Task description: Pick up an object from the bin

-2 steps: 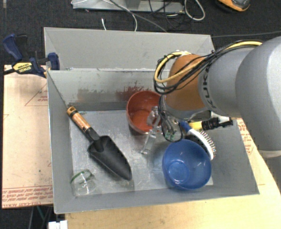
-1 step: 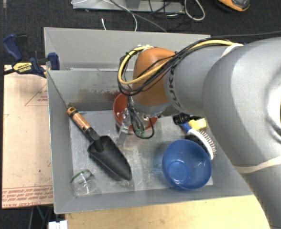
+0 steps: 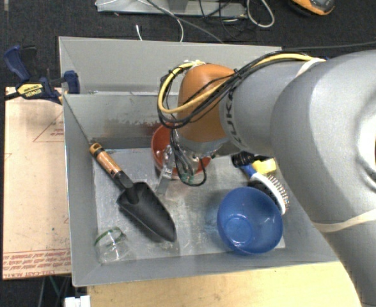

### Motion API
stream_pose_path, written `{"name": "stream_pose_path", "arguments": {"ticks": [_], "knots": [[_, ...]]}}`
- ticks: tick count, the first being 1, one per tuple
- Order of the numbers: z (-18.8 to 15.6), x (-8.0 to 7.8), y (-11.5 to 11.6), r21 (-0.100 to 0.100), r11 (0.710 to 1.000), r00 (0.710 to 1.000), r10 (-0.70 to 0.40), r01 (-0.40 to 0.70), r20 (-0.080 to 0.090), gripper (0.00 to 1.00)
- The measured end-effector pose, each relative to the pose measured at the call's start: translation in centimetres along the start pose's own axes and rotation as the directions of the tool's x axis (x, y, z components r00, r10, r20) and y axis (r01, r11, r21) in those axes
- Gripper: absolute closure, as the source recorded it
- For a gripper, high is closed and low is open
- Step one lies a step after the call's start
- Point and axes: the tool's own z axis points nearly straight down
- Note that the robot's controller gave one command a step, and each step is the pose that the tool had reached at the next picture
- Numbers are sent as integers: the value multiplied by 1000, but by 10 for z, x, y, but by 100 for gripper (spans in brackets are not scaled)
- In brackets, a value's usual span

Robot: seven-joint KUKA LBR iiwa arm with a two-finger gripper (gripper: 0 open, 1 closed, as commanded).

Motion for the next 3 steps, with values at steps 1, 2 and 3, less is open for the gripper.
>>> {"name": "stream_pose_path", "arguments": {"ticks": [1, 2, 3], "knots": [[-12, 0, 0, 1, 1000, 1000, -1, 1, -1, 100], [-35, -1, 0, -1, 1000, 1000, -1, 1, 4, 100], [-51, -1, 0, -1, 1000, 1000, -2, 2, 3, 100]]}}
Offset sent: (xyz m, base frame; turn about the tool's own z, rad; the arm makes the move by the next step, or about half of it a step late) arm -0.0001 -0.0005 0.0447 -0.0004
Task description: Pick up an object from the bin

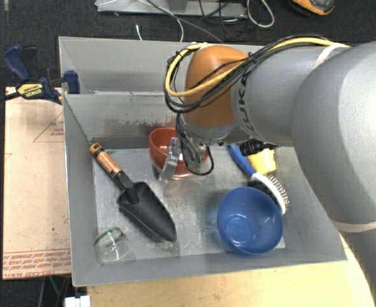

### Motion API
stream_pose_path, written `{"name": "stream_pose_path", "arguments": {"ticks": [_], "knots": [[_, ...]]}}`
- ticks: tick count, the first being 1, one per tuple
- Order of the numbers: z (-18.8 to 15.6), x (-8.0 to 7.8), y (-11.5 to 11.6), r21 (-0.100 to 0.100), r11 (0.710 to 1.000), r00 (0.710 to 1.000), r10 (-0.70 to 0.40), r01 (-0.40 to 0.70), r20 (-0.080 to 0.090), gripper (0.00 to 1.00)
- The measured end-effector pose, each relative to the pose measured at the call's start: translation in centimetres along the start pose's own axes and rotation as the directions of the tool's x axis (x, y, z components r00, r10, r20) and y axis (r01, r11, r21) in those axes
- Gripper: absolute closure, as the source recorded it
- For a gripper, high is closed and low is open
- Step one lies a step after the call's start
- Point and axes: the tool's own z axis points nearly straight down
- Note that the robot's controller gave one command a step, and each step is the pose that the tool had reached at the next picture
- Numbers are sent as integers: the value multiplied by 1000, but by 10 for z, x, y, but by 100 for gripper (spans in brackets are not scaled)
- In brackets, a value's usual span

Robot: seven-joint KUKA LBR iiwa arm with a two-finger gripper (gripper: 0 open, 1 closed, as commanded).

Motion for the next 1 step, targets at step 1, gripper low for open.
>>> {"name": "stream_pose_path", "arguments": {"ticks": [1], "knots": [[-20, 1, 0, 2, 1000, 1000, -1, 1, -5, 100]]}}
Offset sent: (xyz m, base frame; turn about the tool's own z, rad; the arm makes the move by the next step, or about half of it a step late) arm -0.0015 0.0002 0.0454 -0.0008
